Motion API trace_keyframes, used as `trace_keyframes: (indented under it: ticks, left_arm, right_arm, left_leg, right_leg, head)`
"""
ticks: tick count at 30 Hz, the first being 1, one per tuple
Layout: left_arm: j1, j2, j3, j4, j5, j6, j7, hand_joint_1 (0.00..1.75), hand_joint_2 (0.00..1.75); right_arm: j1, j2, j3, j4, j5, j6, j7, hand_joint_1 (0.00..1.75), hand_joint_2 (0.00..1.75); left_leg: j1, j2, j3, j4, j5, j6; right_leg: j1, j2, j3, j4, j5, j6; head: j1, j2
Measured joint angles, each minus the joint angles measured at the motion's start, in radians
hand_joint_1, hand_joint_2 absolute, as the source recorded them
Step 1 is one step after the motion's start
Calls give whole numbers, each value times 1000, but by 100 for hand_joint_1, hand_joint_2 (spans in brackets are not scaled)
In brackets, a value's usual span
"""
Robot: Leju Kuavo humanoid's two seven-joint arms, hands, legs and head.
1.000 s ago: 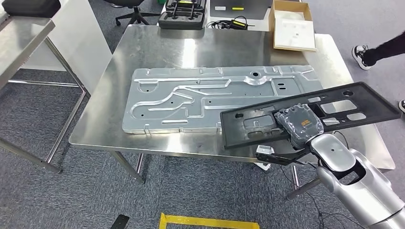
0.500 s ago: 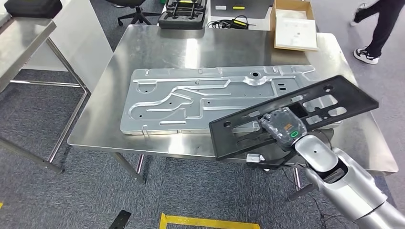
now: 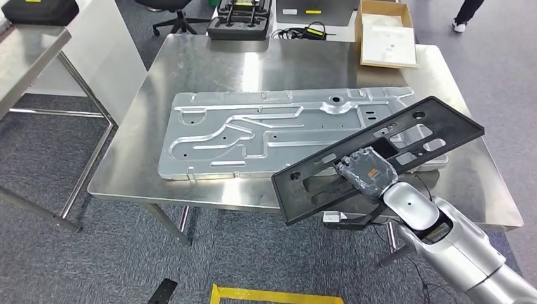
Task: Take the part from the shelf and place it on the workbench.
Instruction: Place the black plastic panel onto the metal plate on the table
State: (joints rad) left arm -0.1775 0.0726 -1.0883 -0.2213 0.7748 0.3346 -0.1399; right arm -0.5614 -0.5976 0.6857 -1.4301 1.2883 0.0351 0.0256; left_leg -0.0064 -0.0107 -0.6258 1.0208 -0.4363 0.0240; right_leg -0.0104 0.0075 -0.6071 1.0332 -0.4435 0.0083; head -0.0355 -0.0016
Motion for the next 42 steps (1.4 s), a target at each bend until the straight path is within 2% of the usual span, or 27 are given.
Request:
trace_keyframes:
  ticks: [2, 3, 6, 7, 8, 9, 11, 13, 16, 17, 19, 21, 22, 23, 24, 26, 28, 31, 33, 34, 36, 37, 38, 39, 40, 41, 42]
  left_arm:
    - [0, -1, 0, 0, 0, 0, -1, 0, 175]
    - [0, -1, -1, 0, 0, 2, -3, 0, 175]
    - [1, -1, -1, 0, -1, 11, -8, 0, 175]
    - [2, -1, -1, 0, -1, 14, -9, 0, 175]
    - [4, -2, -1, 0, -2, 15, -11, 0, 175]
    - [6, -2, -1, 0, -3, 16, -13, 0, 175]
    - [8, -4, -1, 0, -3, 21, -19, 0, 175]
    - [9, -5, -1, 0, -1, 28, -27, 0, 175]
    - [13, -4, -1, 0, 4, 33, -41, 0, 175]
    - [14, -4, -1, 0, 6, 32, -44, 0, 175]
    - [16, -5, -1, 0, 9, 31, -48, 0, 175]
    - [16, -6, -1, 0, 11, 31, -47, 0, 175]
    - [16, -7, -1, 0, 12, 31, -43, 0, 175]
    - [16, -7, -1, 0, 13, 31, -38, 0, 175]
    - [16, -8, -1, 0, 13, 32, -33, 0, 175]
    - [15, -8, -1, 0, 13, 34, -27, 0, 175]
    - [11, -9, -1, 0, 12, 36, -25, 0, 175]
    - [9, -13, -1, 0, 12, 37, -23, 0, 175]
    - [8, -17, -1, 0, 12, 38, -22, 0, 175]
    - [8, -19, -1, 0, 12, 40, -21, 0, 175]
    - [7, -21, -1, 0, 10, 43, -17, 0, 175]
    - [8, -21, -1, 0, 9, 45, -15, 0, 175]
    - [8, -22, -1, 0, 8, 45, -13, 0, 175]
    - [9, -24, -1, 0, 5, 45, -11, 0, 175]
    - [9, -26, -1, 0, 4, 45, -10, 0, 175]
    - [9, -27, -1, 0, 2, 44, -10, 0, 175]
    - [9, -29, -1, 0, 1, 44, -10, 0, 175]
  right_arm:
    - [1, -4, 1, 2, 2, 0, 0, 175, 175]
    - [2, -7, 1, 3, 4, 1, 0, 175, 175]
    - [14, -24, 1, 8, 19, -5, 3, 175, 175]
    - [22, -32, 1, 9, 28, -10, 3, 175, 175]
    - [29, -42, 1, 10, 39, -14, 0, 175, 175]
    - [33, -53, 1, 10, 52, -16, -6, 175, 175]
    - [33, -79, 1, 9, 85, -8, -24, 175, 175]
    - [28, -108, 0, 4, 117, 8, -42, 175, 175]
    - [20, -152, -3, -4, 137, 25, -57, 175, 175]
    - [16, -165, -5, -7, 138, 27, -59, 175, 175]
    - [9, -189, -13, -14, 139, 29, -62, 175, 175]
    - [6, -207, -21, -18, 138, 30, -62, 175, 175]
    - [7, -216, -24, -20, 135, 29, -62, 175, 175]
    - [7, -225, -28, -21, 133, 29, -62, 175, 175]
    - [8, -235, -32, -23, 130, 28, -62, 175, 175]
    - [8, -254, -44, -28, 126, 27, -62, 175, 175]
    - [8, -270, -56, -33, 125, 27, -62, 175, 175]
    - [11, -287, -64, -36, 125, 26, -62, 175, 175]
    - [14, -296, -67, -38, 124, 24, -62, 175, 175]
    - [14, -299, -71, -39, 125, 23, -67, 175, 175]
    - [20, -304, -77, -45, 136, 21, -84, 175, 175]
    - [27, -304, -78, -50, 143, 21, -93, 175, 175]
    - [35, -305, -77, -54, 150, 20, -98, 175, 175]
    - [43, -305, -76, -60, 155, 18, -100, 175, 175]
    - [47, -305, -75, -65, 159, 17, -100, 175, 175]
    - [48, -305, -75, -69, 163, 16, -101, 175, 175]
    - [47, -303, -75, -73, 167, 15, -102, 175, 175]
  left_leg:
    - [4, 2, 8, -13, 7, 11]
    - [6, 3, 12, -20, 10, 16]
    - [7, 3, 15, -24, 12, 24]
    - [7, 3, 16, -24, 11, 24]
    - [7, 3, 16, -23, 10, 24]
    - [8, 2, 16, -21, 9, 23]
    - [8, 0, 15, -10, 3, 15]
    - [5, -1, 10, 1, -3, 5]
    - [4, 0, 6, 5, -6, -8]
    - [5, 1, 1, 16, -15, -13]
    - [8, 2, -33, 94, -63, -22]
    - [10, 3, -91, 225, -123, -27]
    - [10, 3, -113, 271, -136, -28]
    - [10, 3, -119, 285, -130, -26]
    - [10, 3, -108, 260, -108, -23]
    - [7, 3, -41, 125, -48, -9]
    - [1, 4, 13, 21, -25, 3]
    - [-2, 4, 29, -10, -29, 15]
    - [-2, 4, 50, -23, -29, 27]
    - [-2, 5, 61, -28, -31, 33]
    - [-3, 5, 74, -29, -39, 39]
    - [-3, 5, 80, -29, -45, 40]
    - [-4, 4, 89, -29, -52, 39]
    - [-3, 4, 98, -29, -60, 38]
    - [-2, 3, 110, -28, -70, 35]
    - [-2, 3, 123, -27, -82, 30]
    - [-1, 3, 136, -26, -95, 24]
  right_leg:
    - [-1, 0, -2, 10, -12, 10]
    - [-2, -1, -14, 38, -31, 13]
    - [-5, -2, -95, 216, -116, 23]
    - [-7, -2, -115, 257, -125, 26]
    - [-9, -2, -119, 261, -114, 29]
    - [-12, -2, -104, 228, -88, 32]
    - [-16, -5, -41, 98, -27, 36]
    - [-14, -4, -2, 17, -4, 29]
    - [-12, -2, 1, 8, -4, 10]
    - [-13, -3, 2, 6, -2, 3]
    - [-15, -4, 3, 4, 1, -9]
    - [-12, -5, 2, 4, 1, -14]
    - [-10, -5, 3, 4, 0, -14]
    - [-9, -4, 3, 4, -2, -15]
    - [-8, -4, 3, 4, -3, -15]
    - [-6, -3, 5, 4, -7, -13]
    - [-6, -3, 7, 2, -9, -4]
    - [-6, -2, 11, 6, 0, 16]
    - [-8, -4, 1, 38, -9, 21]
    - [-9, -4, -20, 77, -27, 22]
    - [-10, -4, -88, 193, -68, 28]
    - [-10, -4, -123, 240, -80, 32]
    - [-12, -4, -146, 262, -77, 36]
    - [-15, -4, -154, 251, -60, 39]
    - [-19, -4, -146, 208, -28, 40]
    - [-23, -5, -128, 142, 16, 42]
    - [-25, -6, -111, 87, 46, 43]
  head:
    - [1, 0]
    - [2, 0]
    - [4, 0]
    - [4, 0]
    - [4, 0]
    - [4, 0]
    - [4, 0]
    - [3, 0]
    - [2, 0]
    - [1, 0]
    - [-3, 0]
    - [-5, 0]
    - [-5, 0]
    - [-5, 0]
    - [-5, 0]
    - [-5, 0]
    - [-4, 0]
    - [-4, 0]
    - [-2, 0]
    - [0, 0]
    - [2, 0]
    - [3, 0]
    - [3, 0]
    - [4, 0]
    - [4, 0]
    - [5, 0]
    - [5, 0]
